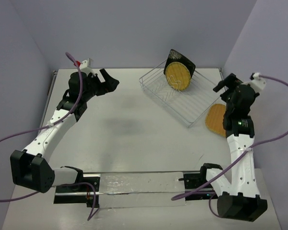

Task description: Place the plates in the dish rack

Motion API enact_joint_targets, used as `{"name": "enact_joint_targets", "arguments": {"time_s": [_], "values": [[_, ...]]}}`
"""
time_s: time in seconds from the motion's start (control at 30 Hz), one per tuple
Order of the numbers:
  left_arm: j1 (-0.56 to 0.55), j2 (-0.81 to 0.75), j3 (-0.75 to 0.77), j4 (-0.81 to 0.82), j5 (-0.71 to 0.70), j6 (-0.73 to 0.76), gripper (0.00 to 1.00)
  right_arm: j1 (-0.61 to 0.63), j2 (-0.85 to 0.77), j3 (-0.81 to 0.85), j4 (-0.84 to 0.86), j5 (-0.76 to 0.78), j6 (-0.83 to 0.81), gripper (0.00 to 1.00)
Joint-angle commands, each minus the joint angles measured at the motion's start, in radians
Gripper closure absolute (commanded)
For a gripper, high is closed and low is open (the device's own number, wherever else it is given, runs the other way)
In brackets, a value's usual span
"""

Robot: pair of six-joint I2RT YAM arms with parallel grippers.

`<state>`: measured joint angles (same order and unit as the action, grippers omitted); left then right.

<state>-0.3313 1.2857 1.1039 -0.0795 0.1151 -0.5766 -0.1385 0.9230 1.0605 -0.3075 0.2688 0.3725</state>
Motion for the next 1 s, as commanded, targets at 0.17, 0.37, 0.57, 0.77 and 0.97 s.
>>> {"name": "enact_joint_targets", "arguments": {"time_s": [0.17, 0.37, 0.57, 0.77, 0.97], "values": [[0.123, 0.005, 0.047, 0.035, 0.057, 0.024, 0.01, -0.332, -0.079, -0.38, -0.153, -0.207, 0.361, 0.0], [0.163, -0.014, 0.024, 0.059, 0.069, 0.023, 0.01, -0.431, -0.112, -0.529, -0.125, -0.134, 0.397, 0.0], [0.17, 0.003, 0.032, 0.061, 0.101, 0.018, 0.01, -0.471, 0.004, -0.605, 0.018, -0.202, 0.448, 0.01], [0.172, -0.022, 0.014, 0.065, 0.072, 0.024, 0.01, -0.487, 0.073, -0.638, 0.108, -0.135, 0.508, 0.03], [0.172, -0.034, 0.016, 0.058, 0.063, 0.029, 0.01, -0.503, 0.152, -0.666, 0.217, -0.073, 0.559, 0.05]]}}
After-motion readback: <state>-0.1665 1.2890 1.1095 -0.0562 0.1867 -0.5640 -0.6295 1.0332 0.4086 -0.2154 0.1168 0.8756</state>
